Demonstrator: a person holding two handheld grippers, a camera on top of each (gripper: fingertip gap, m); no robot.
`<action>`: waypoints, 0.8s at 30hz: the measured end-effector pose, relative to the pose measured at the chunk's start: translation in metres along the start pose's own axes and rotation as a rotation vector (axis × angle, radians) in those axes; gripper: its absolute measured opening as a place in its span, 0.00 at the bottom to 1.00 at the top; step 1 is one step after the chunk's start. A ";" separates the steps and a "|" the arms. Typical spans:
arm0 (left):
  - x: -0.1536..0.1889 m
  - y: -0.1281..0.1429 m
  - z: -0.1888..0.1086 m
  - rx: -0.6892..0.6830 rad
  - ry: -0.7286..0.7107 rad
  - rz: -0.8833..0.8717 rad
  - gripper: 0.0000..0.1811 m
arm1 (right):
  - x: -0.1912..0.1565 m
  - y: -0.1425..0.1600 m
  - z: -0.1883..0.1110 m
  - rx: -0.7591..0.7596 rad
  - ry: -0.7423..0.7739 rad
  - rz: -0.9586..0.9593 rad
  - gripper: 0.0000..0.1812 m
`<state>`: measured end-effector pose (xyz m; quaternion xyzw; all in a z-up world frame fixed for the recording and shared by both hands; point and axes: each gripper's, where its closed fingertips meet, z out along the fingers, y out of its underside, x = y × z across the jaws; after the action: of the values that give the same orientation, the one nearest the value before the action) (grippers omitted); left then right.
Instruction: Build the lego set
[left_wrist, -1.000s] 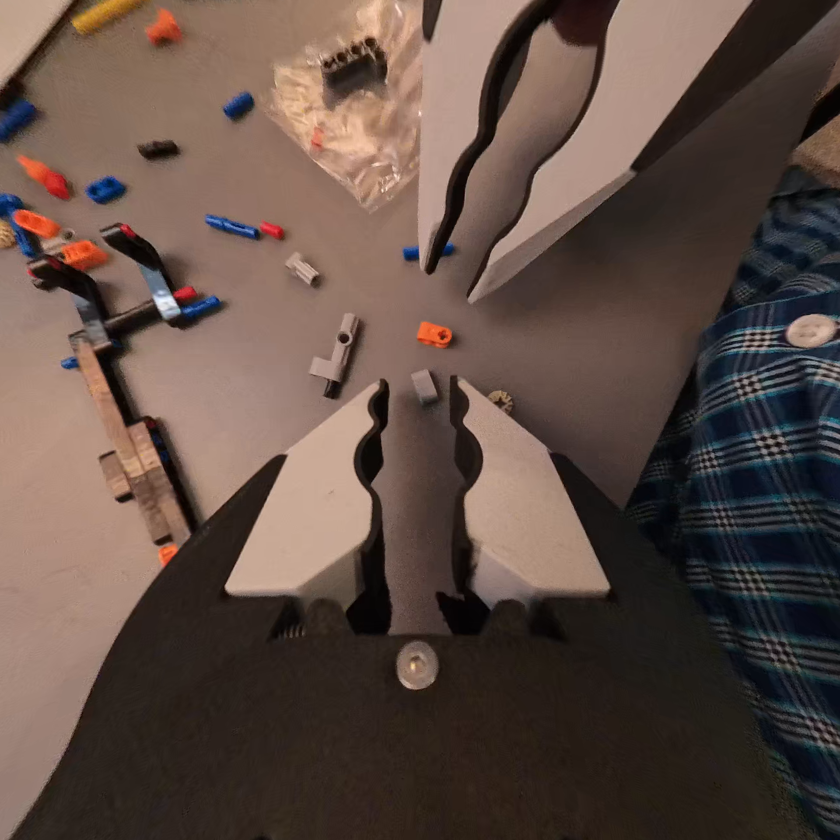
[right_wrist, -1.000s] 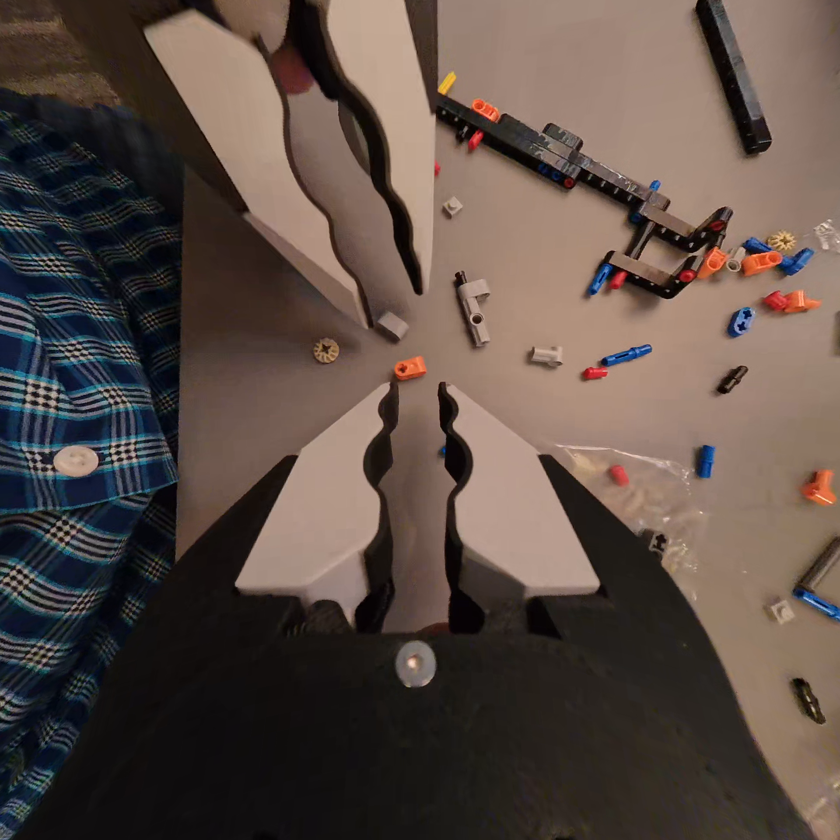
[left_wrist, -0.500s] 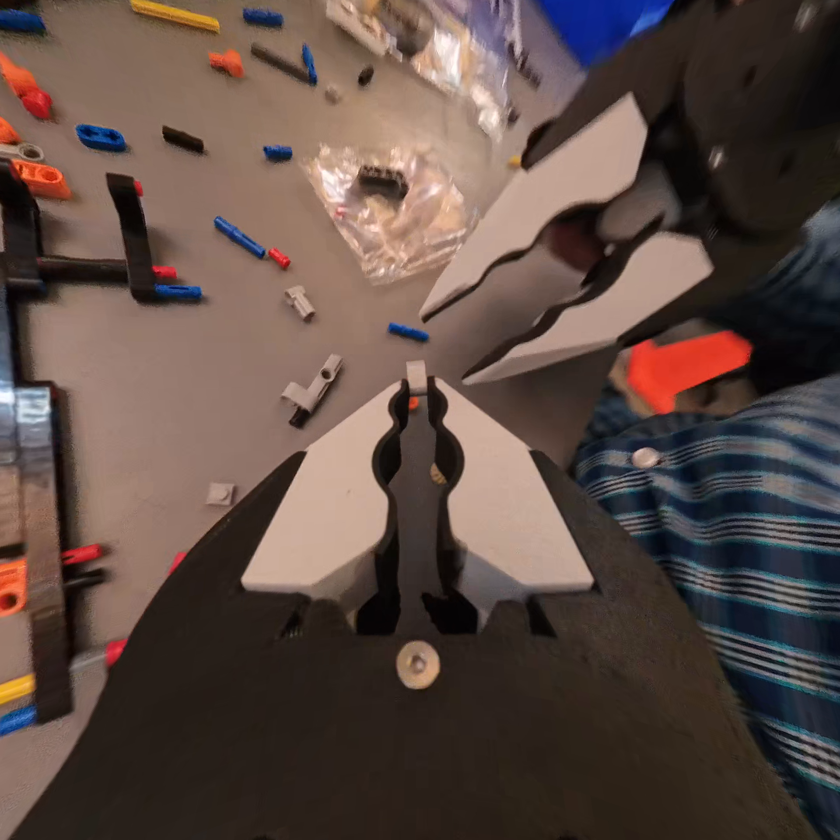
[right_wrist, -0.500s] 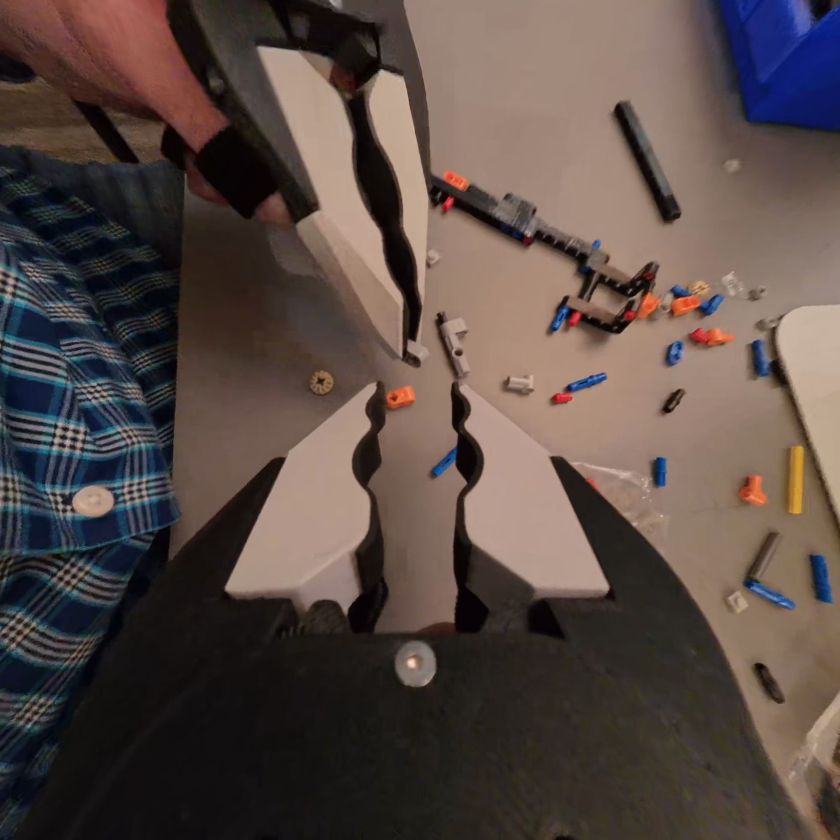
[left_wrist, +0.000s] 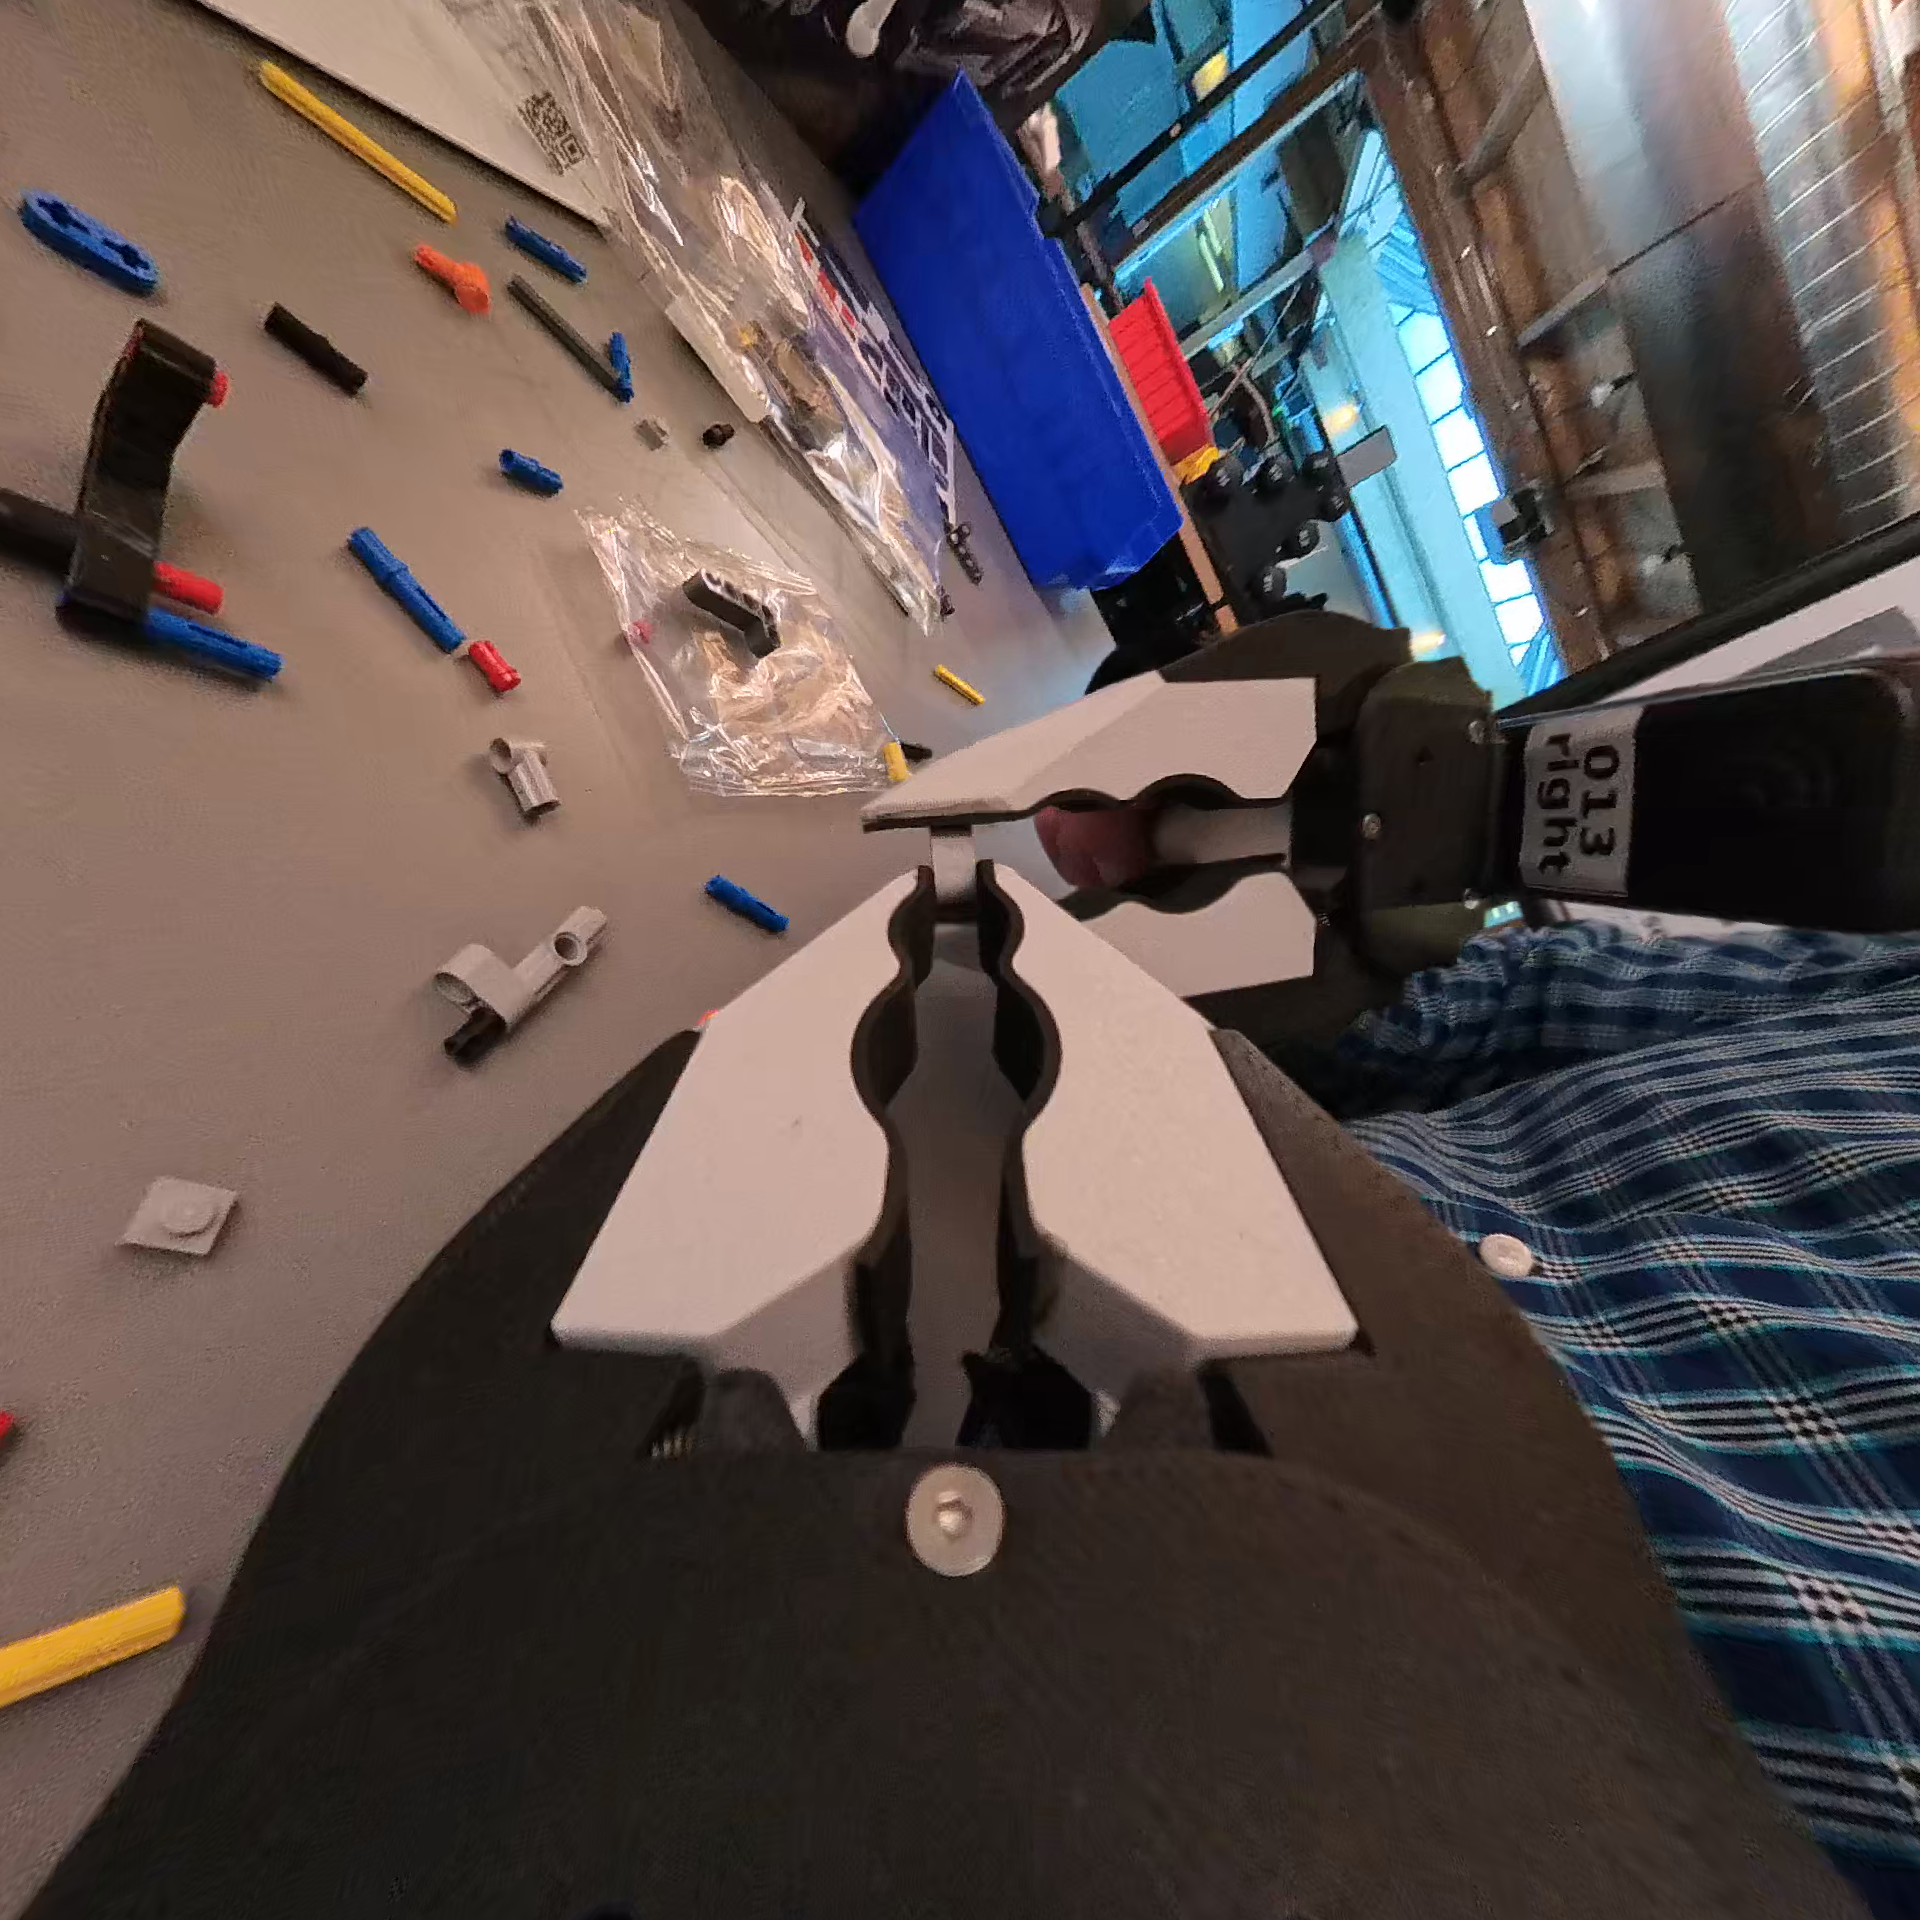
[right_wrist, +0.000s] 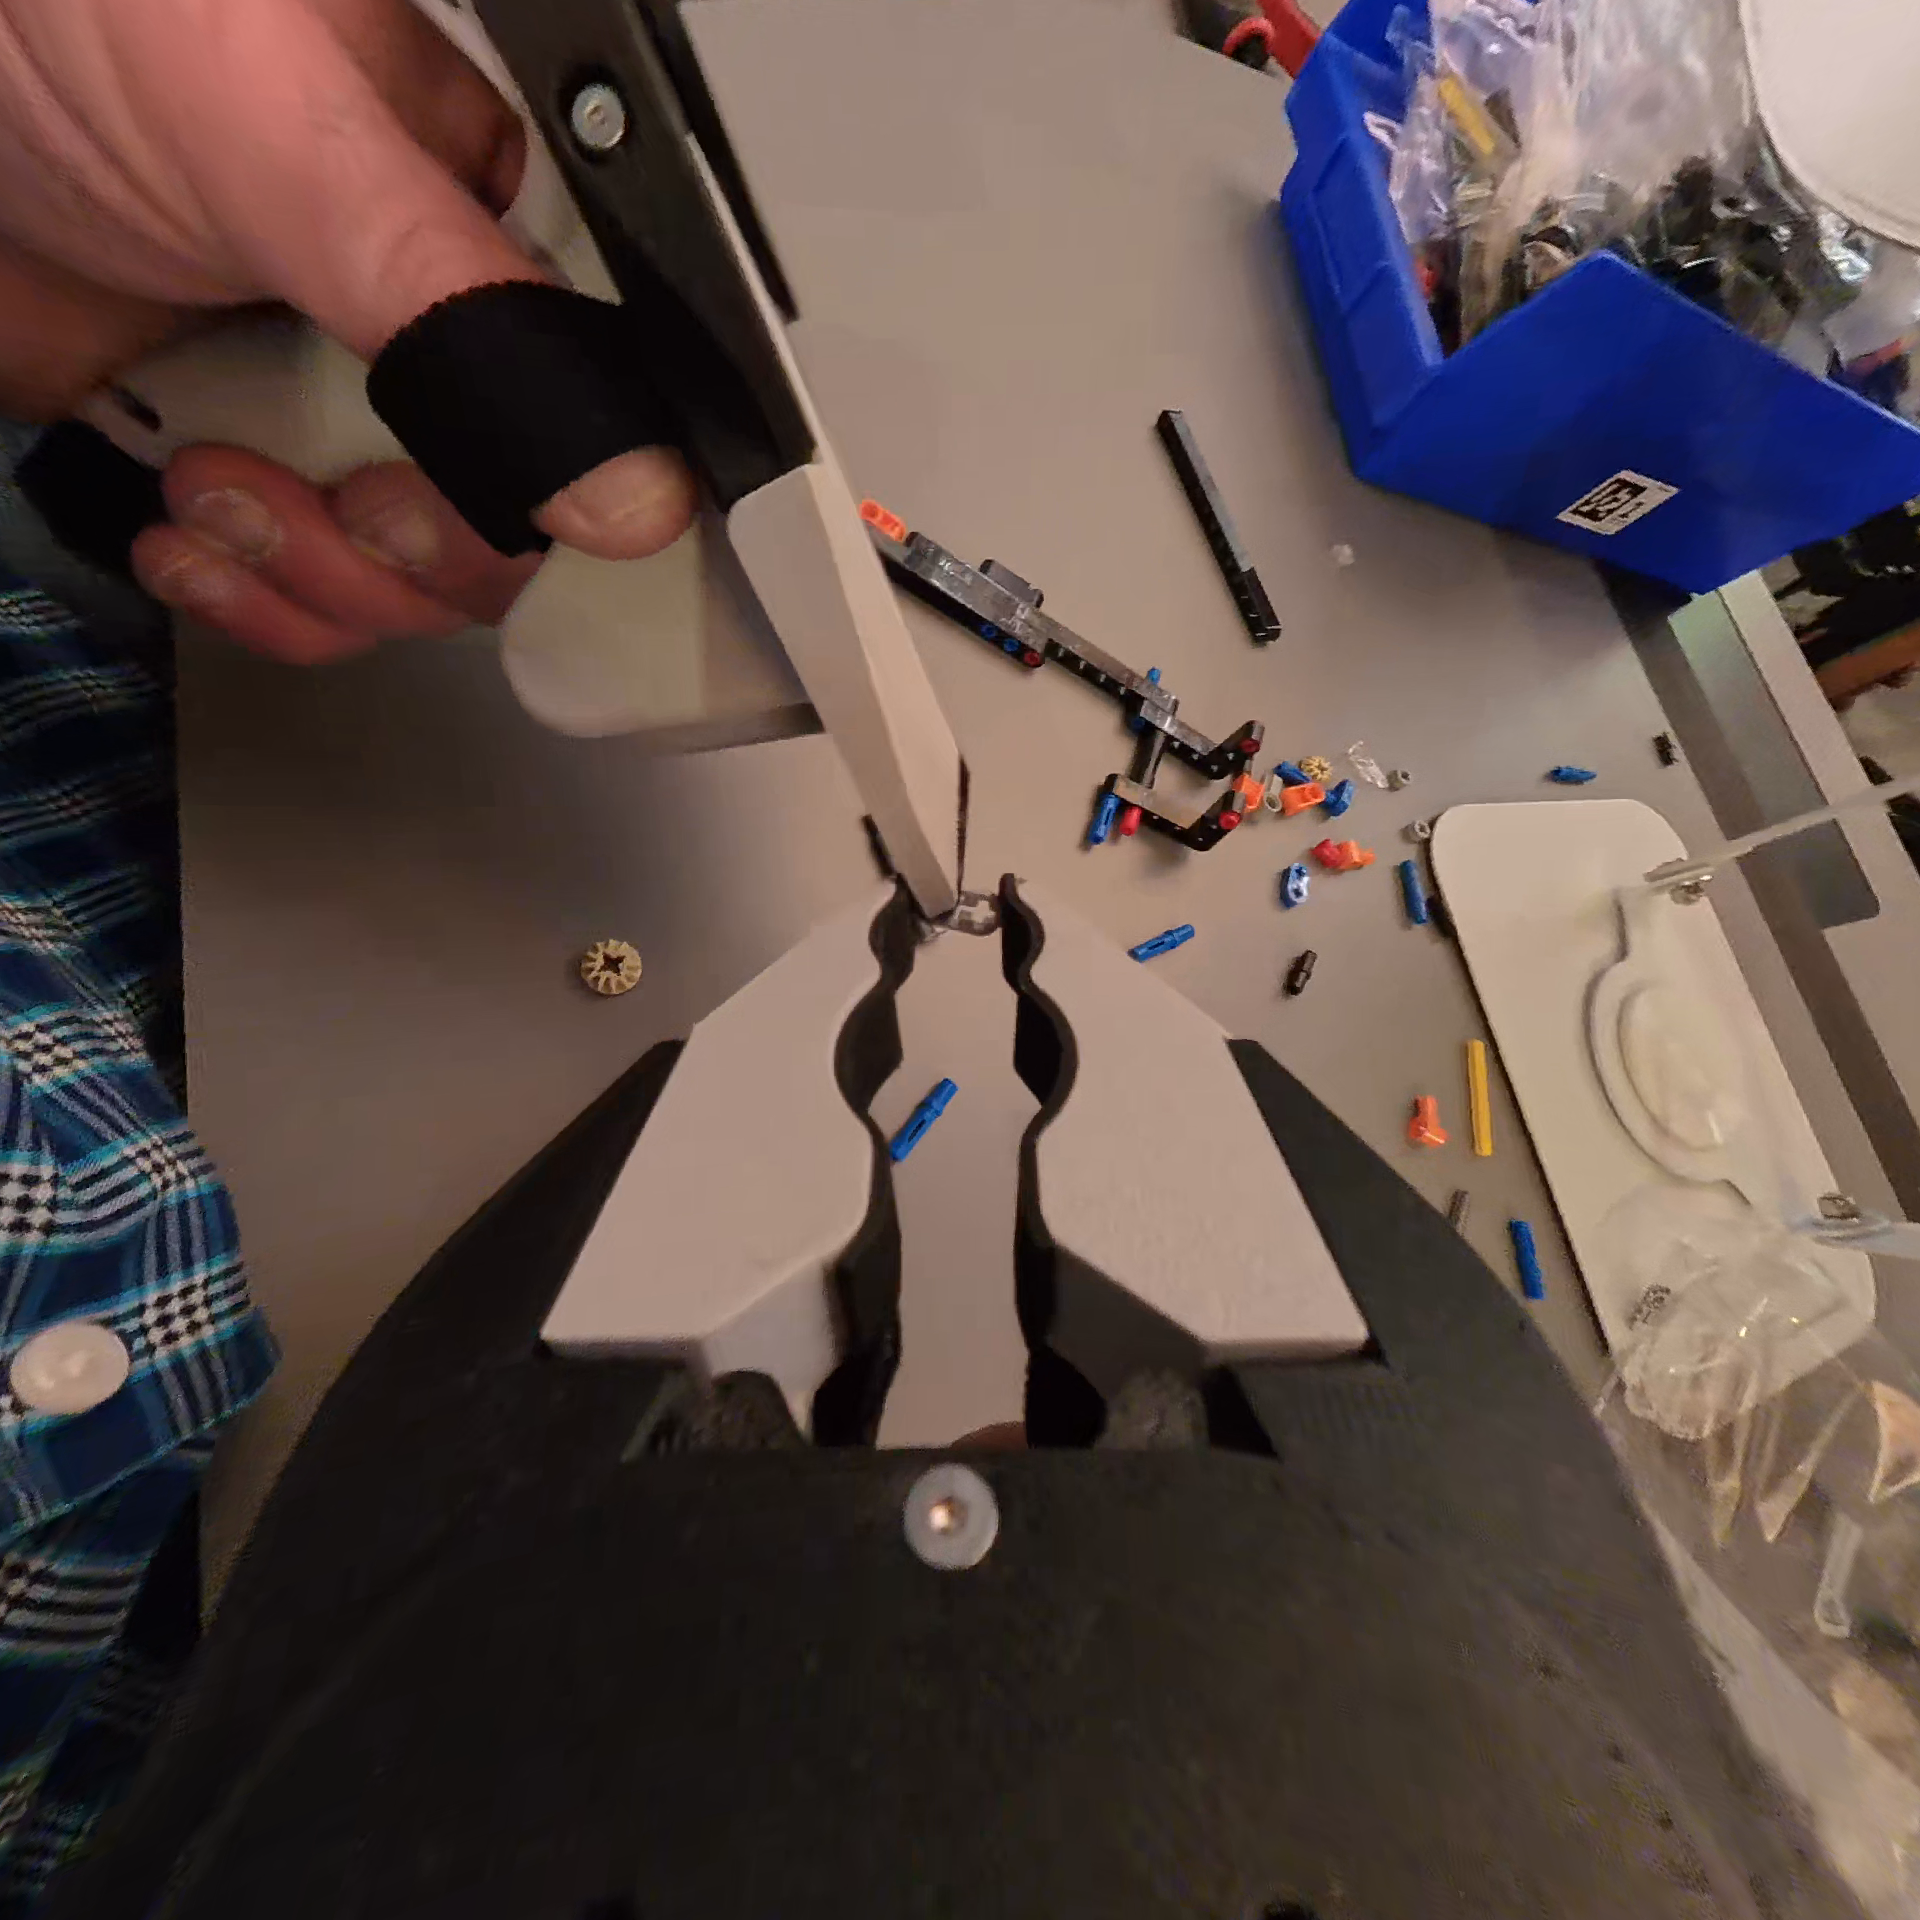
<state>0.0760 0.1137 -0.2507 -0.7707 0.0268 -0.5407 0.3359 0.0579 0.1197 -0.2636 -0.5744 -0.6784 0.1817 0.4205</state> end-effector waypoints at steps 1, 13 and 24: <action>0.001 -0.001 0.000 0.012 0.008 -0.008 0.03 | 0.000 0.000 -0.001 0.003 -0.004 0.004 0.07; -0.018 0.005 -0.024 -0.114 -0.197 0.262 0.15 | -0.031 0.052 -0.009 -0.228 -0.317 0.028 0.07; -0.023 0.023 -0.021 -0.207 -0.220 0.309 0.13 | -0.047 0.060 0.001 -0.266 -0.437 -0.010 0.12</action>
<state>0.0562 0.0952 -0.2783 -0.8422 0.1633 -0.3899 0.3347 0.0938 0.0929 -0.3252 -0.5684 -0.7739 0.2084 0.1856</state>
